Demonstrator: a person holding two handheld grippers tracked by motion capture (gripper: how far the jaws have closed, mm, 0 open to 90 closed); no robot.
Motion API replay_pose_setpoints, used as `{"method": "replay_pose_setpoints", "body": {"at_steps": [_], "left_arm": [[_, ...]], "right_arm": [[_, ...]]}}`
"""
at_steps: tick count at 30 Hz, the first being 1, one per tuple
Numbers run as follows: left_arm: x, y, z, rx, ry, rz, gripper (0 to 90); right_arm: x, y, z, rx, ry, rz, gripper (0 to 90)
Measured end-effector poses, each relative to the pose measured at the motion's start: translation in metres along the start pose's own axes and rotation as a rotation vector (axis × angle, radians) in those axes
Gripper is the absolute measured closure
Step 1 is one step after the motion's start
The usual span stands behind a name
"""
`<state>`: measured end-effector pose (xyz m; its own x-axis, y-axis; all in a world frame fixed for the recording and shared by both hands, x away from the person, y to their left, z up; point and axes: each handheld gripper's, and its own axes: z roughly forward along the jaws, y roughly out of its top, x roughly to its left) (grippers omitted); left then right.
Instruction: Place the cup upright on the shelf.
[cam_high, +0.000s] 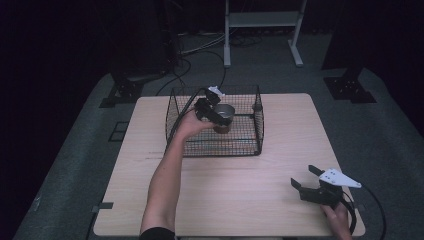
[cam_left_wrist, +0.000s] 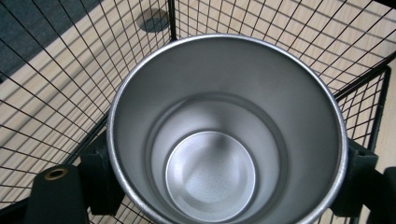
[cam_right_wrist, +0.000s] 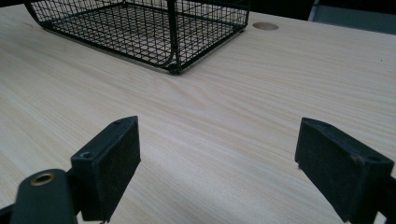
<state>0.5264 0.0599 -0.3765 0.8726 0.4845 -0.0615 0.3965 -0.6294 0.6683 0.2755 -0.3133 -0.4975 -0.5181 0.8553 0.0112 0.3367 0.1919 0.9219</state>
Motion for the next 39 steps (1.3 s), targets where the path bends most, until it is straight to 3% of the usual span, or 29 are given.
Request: {"method": "replay_pose_setpoints", "body": {"at_steps": [39], "left_arm": [[0.004, -0.016, 0.035, 0.134, -0.032, -0.009, 17.6]], "right_arm": [[0.000, 0.000, 0.000, -0.002, 0.002, -0.008, 13.4]]}}
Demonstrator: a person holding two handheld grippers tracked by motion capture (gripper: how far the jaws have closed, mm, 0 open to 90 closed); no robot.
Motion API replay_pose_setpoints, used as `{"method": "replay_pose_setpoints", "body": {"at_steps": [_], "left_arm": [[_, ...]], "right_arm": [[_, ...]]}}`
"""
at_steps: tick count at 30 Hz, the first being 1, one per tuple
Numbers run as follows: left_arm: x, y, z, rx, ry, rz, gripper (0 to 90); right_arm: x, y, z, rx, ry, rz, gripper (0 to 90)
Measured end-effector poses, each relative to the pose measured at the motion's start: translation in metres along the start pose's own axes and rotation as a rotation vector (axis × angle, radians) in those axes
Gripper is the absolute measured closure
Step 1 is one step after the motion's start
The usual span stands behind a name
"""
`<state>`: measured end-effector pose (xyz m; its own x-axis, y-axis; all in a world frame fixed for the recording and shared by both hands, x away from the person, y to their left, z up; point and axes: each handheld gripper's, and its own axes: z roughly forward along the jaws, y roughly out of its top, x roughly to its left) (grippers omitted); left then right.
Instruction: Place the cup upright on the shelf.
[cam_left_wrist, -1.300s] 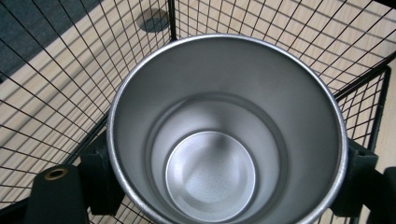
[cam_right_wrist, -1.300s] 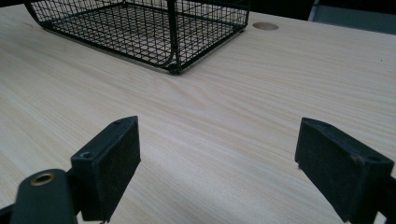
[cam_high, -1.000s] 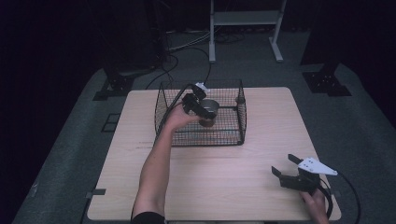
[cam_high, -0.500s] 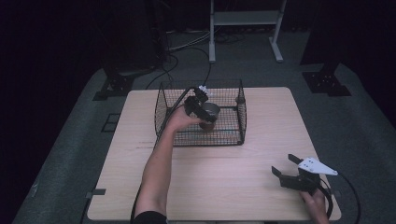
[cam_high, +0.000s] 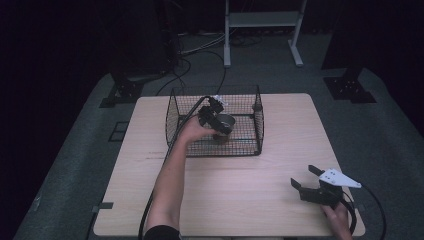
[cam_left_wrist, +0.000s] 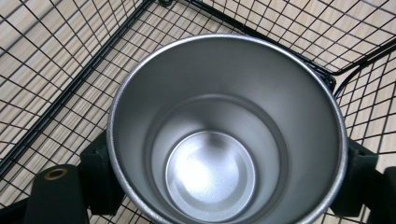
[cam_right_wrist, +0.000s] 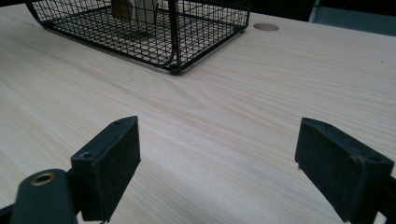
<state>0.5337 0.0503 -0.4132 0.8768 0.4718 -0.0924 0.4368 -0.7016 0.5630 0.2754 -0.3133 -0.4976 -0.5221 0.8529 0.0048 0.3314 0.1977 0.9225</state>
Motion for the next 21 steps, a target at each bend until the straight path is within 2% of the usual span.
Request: {"method": "replay_pose_setpoints", "body": {"at_steps": [4, 8, 13, 21], "left_arm": [[0.000, -0.003, 0.004, 0.016, 0.004, 0.002, 17.6], [0.005, -0.011, 0.003, 0.009, 0.002, -0.028, 17.5], [0.008, -0.016, 0.000, 0.062, 0.026, -0.031, 17.2], [0.008, -0.016, -0.001, 0.067, 0.038, -0.031, 14.2]], "right_arm": [[0.000, 0.000, 0.000, 0.001, -0.001, 0.000, 13.4], [0.000, 0.000, 0.000, 0.003, -0.001, -0.003, 13.4], [0.000, 0.000, 0.000, 0.006, -0.003, -0.002, 13.4], [0.000, 0.000, 0.001, 0.007, -0.004, -0.004, 13.4]]}}
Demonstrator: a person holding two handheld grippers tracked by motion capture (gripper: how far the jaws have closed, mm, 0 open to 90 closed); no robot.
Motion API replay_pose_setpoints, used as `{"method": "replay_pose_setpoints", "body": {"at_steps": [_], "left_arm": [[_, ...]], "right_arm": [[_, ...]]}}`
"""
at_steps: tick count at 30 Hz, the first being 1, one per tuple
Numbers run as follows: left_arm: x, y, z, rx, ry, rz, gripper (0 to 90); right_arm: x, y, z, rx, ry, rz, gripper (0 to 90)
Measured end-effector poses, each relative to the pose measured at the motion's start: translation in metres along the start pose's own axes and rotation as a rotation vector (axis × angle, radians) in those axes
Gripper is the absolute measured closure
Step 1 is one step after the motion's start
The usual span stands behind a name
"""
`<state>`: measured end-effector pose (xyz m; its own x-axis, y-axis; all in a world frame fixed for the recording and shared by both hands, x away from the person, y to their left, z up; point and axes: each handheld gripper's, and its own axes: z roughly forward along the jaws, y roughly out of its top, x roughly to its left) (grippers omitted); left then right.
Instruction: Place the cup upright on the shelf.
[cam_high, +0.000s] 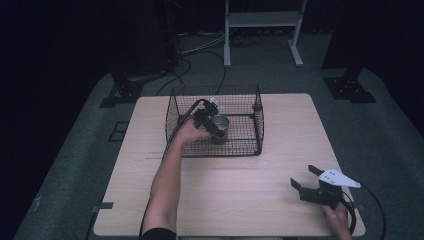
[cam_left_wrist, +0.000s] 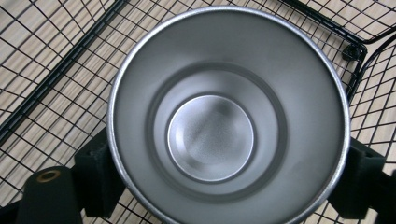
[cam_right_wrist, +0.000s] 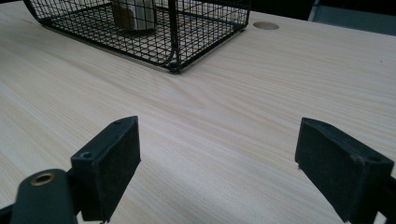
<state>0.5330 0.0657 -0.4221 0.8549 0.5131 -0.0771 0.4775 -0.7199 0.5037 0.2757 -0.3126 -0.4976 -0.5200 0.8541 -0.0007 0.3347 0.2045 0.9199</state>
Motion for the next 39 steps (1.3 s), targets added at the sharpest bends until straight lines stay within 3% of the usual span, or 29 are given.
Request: {"method": "replay_pose_setpoints", "body": {"at_steps": [17, 27, 39], "left_arm": [[-0.004, 0.005, -0.009, -0.029, 0.005, 0.007, 6.4], [-0.006, 0.006, -0.029, -0.086, 0.025, 0.014, 5.3], [-0.011, 0.005, -0.048, -0.116, 0.049, 0.021, 5.3]], "right_arm": [[0.000, 0.000, 0.000, 0.000, 0.001, 0.000, 13.4], [0.000, 0.000, 0.000, 0.001, 0.000, 0.000, 13.4], [0.001, 0.000, 0.001, 0.003, -0.004, 0.000, 13.4]]}}
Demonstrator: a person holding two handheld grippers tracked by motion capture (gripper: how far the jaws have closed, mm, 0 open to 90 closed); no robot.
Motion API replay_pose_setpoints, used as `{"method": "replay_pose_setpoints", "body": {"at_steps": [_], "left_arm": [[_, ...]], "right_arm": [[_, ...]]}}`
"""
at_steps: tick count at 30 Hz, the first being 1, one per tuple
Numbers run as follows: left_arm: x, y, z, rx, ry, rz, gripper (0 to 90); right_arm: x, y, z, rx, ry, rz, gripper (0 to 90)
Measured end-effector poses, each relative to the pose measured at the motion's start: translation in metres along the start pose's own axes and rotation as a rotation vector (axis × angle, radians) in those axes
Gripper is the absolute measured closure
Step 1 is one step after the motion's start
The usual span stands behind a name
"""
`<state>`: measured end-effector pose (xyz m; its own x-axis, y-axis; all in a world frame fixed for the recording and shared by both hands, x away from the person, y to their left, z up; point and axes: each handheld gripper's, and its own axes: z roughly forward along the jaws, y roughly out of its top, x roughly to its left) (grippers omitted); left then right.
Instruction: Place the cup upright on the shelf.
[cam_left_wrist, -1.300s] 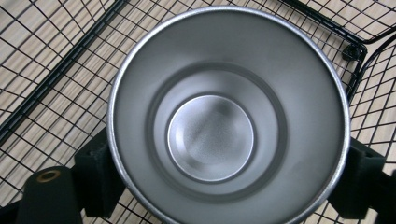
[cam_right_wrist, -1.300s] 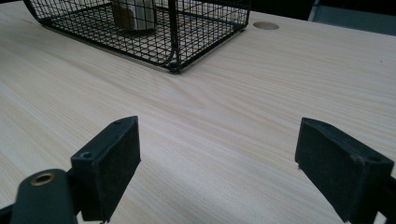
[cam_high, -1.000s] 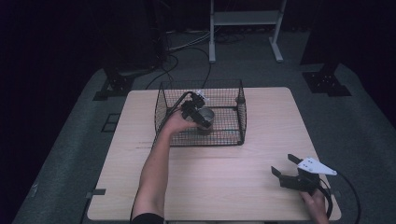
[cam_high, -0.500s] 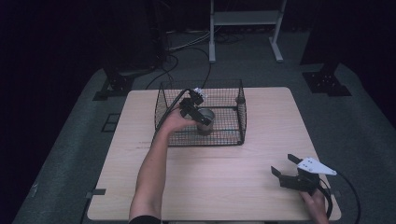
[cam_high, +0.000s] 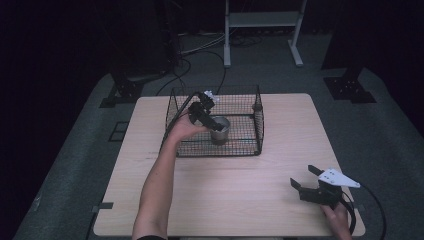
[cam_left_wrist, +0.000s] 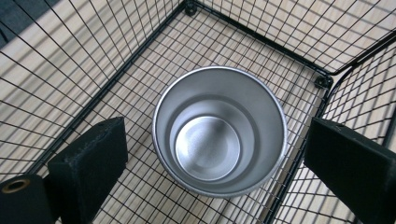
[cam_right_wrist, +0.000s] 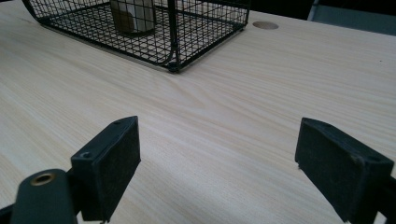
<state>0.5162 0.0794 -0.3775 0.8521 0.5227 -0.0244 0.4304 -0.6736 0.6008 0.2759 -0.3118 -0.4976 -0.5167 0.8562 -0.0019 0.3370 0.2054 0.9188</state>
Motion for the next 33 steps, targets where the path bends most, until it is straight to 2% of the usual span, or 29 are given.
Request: {"method": "replay_pose_setpoints", "body": {"at_steps": [6, 13, 18, 22, 33], "left_arm": [[-0.010, 0.000, -0.016, -0.018, 0.023, 0.030, 5.3], [-0.022, -0.007, -0.033, -0.075, 0.040, 0.046, 5.3], [-0.028, -0.018, -0.044, -0.103, 0.039, 0.042, 5.3], [-0.032, -0.028, -0.049, -0.129, 0.027, 0.032, 5.3], [-0.044, -0.050, -0.062, -0.183, 0.027, 0.013, 5.2]], "right_arm": [[0.000, 0.000, 0.000, 0.002, -0.004, -0.003, 13.4], [0.001, 0.000, 0.000, 0.005, -0.011, -0.005, 13.4], [0.001, 0.000, 0.000, 0.007, -0.015, -0.011, 13.4], [0.002, 0.000, 0.001, 0.011, -0.020, -0.013, 13.4], [0.003, 0.000, 0.001, 0.016, -0.027, -0.018, 13.4]]}}
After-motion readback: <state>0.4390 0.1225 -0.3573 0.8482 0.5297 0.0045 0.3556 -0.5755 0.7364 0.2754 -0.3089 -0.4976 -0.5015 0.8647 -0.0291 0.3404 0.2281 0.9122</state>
